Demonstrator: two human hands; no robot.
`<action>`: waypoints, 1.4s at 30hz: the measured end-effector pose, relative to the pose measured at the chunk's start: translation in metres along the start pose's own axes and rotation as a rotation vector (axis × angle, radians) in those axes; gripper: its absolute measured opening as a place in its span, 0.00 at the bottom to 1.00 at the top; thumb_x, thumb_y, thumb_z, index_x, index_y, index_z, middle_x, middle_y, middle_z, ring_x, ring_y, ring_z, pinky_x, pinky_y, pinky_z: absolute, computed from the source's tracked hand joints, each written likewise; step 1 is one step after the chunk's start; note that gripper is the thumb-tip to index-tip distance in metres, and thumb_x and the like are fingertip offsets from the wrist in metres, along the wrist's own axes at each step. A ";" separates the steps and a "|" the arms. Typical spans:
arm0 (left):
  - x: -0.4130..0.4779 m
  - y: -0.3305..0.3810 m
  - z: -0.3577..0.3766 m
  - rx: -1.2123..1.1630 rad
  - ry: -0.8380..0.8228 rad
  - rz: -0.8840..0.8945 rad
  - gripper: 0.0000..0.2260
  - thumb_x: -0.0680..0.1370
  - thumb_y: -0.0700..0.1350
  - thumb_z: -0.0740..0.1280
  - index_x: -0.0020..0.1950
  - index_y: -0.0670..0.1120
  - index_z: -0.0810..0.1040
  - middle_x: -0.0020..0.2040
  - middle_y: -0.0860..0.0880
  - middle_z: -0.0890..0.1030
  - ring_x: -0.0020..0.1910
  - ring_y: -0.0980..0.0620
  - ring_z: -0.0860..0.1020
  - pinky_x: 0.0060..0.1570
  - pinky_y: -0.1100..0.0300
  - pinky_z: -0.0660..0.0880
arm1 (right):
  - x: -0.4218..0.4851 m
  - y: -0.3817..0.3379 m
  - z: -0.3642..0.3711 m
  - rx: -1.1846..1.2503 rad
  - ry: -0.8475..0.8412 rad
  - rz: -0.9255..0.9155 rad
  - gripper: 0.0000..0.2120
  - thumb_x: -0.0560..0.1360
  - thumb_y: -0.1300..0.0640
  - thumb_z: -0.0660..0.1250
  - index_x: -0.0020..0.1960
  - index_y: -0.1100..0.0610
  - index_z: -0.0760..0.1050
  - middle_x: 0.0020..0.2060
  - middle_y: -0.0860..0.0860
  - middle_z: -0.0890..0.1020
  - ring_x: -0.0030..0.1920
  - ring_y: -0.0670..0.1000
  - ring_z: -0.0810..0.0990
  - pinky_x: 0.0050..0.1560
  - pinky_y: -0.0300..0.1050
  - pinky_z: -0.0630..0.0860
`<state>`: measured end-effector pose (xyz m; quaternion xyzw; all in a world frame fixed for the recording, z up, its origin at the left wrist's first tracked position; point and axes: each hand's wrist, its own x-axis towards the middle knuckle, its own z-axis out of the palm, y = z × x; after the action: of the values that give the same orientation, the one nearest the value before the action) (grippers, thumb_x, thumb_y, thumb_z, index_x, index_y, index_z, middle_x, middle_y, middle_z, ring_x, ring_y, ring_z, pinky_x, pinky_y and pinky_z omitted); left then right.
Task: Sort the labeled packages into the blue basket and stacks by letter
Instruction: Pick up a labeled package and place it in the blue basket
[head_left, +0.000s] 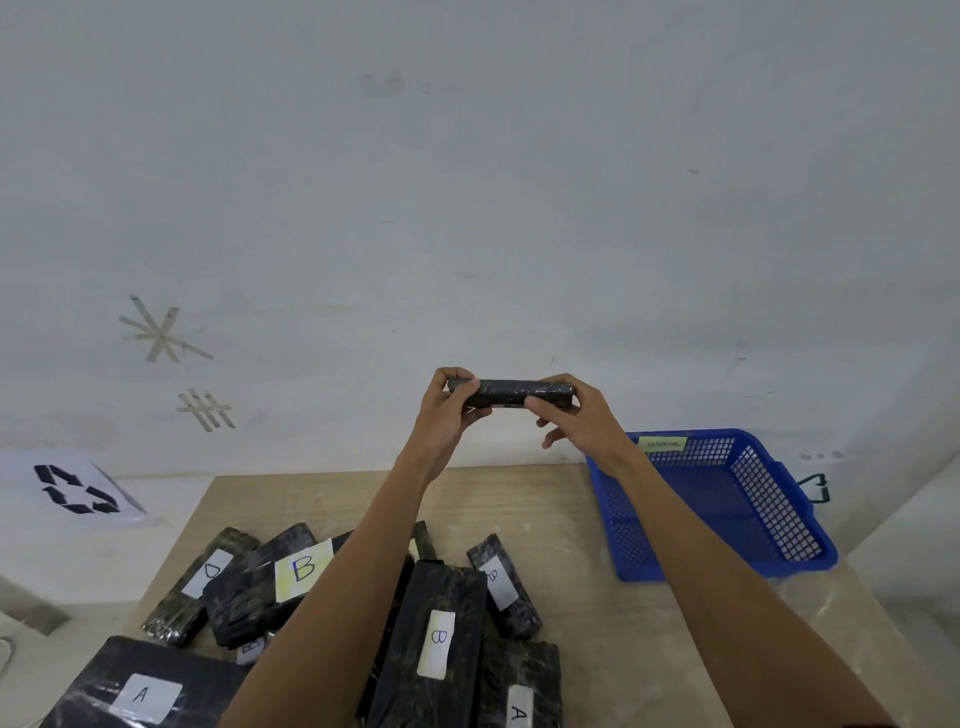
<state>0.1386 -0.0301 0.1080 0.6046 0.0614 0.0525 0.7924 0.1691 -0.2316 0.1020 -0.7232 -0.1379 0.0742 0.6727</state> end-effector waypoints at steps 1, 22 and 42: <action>0.001 -0.001 0.001 -0.006 0.020 -0.020 0.02 0.83 0.39 0.63 0.56 0.43 0.72 0.55 0.41 0.75 0.53 0.46 0.79 0.49 0.60 0.81 | -0.001 -0.001 0.002 0.013 0.008 -0.006 0.13 0.76 0.59 0.74 0.58 0.63 0.78 0.47 0.56 0.82 0.40 0.52 0.80 0.36 0.49 0.82; 0.005 -0.035 0.017 -0.427 0.100 -0.299 0.08 0.82 0.36 0.56 0.55 0.34 0.73 0.58 0.34 0.77 0.64 0.32 0.78 0.66 0.47 0.76 | -0.014 -0.009 0.018 0.280 -0.062 -0.086 0.12 0.80 0.69 0.62 0.53 0.64 0.84 0.48 0.62 0.84 0.39 0.57 0.80 0.43 0.49 0.81; 0.012 -0.032 0.008 -0.459 0.108 -0.281 0.06 0.83 0.39 0.62 0.56 0.36 0.73 0.59 0.34 0.77 0.62 0.36 0.80 0.59 0.51 0.80 | -0.005 -0.007 0.016 0.288 -0.054 -0.043 0.15 0.80 0.68 0.58 0.54 0.64 0.83 0.49 0.63 0.82 0.39 0.56 0.78 0.43 0.47 0.79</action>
<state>0.1526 -0.0446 0.0791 0.3909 0.1732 -0.0130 0.9039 0.1593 -0.2171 0.1074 -0.6138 -0.1593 0.0979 0.7670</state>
